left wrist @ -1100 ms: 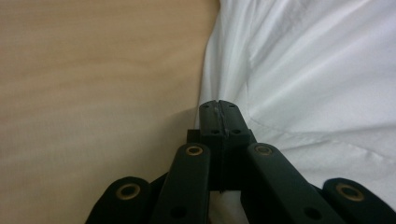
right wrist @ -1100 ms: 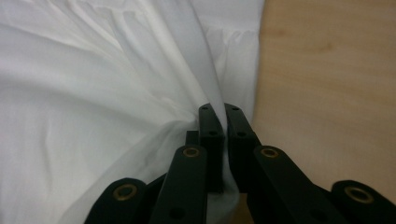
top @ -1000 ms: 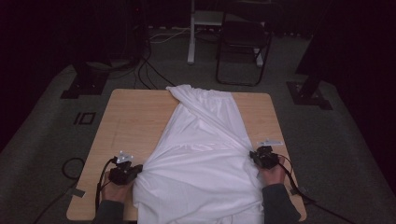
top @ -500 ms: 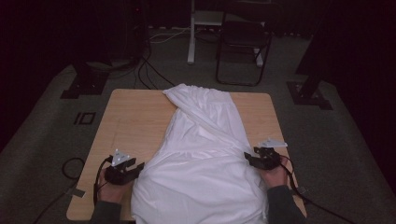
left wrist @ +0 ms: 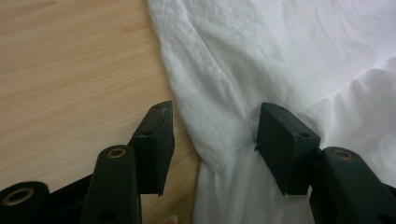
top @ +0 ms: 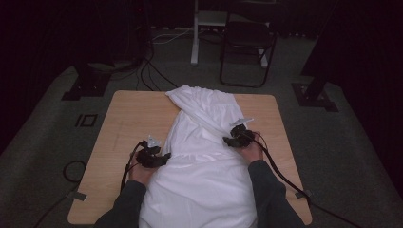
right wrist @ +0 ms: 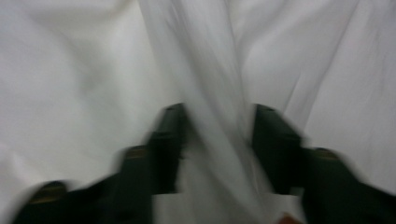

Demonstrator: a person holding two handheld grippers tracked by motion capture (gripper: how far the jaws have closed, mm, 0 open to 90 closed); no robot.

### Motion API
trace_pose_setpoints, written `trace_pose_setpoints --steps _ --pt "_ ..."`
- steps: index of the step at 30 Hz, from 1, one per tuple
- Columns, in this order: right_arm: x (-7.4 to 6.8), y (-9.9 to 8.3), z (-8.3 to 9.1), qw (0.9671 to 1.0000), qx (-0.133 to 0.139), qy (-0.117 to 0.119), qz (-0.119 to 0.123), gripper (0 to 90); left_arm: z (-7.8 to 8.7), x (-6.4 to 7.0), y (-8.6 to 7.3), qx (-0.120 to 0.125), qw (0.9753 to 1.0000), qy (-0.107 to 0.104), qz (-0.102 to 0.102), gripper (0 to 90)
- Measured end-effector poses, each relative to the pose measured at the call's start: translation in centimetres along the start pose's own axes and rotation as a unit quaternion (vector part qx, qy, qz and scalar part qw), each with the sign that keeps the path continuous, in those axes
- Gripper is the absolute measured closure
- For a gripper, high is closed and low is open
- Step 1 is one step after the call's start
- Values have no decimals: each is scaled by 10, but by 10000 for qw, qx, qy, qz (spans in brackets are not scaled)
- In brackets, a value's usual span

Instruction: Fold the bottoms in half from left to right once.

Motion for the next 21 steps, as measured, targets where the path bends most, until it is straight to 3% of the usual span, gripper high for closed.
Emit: trace_pose_setpoints --steps 2,3,4,6,8,9,11,13,15,19,21 --pt "11 -3 0 9997 33 -169 -162 873 1 -1 -3 42 9999 -20 105 460" --pt "20 -1 6 9986 207 -304 -378 879 1 -2 -4 52 9999 -30 144 459" --pt "29 2 15 9961 456 -395 -645 884 1 -3 -6 110 9998 -58 162 458" --pt "52 6 35 9884 786 -874 -962 886 3 -3 -8 171 9997 -73 164 455" --pt "71 1 46 9814 876 -1149 -1265 884 4 -3 -10 189 9998 61 33 455" --pt "75 -3 45 9806 821 -1134 -1372 883 4 -2 -11 197 9997 131 -56 455" --pt "80 -18 38 9813 587 -1055 -1500 876 5 0 -13 153 9996 165 -156 453" --pt "76 -32 26 9844 340 -907 -1467 871 5 -1 -12 7 9999 97 -117 449" --pt "72 -42 17 9853 209 -814 -1488 870 6 -4 -6 -44 9999 132 -91 437" --pt "68 -46 9 9849 149 -779 -1536 868 12 -5 32 298 9995 -21 -35 438" --pt "68 -45 9 9848 121 -753 -1561 863 6 1 50 322 9993 -184 -22 425"
Point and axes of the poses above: each handheld gripper's, and its own axes: z roughly backward along the jaws, y roughly out of its top, x roughly to its right, the point moved 9 cm from there along -z, roughly forward along the jaws, and after that the axes turned 7 degrees about -y, right-handed, at the moved point
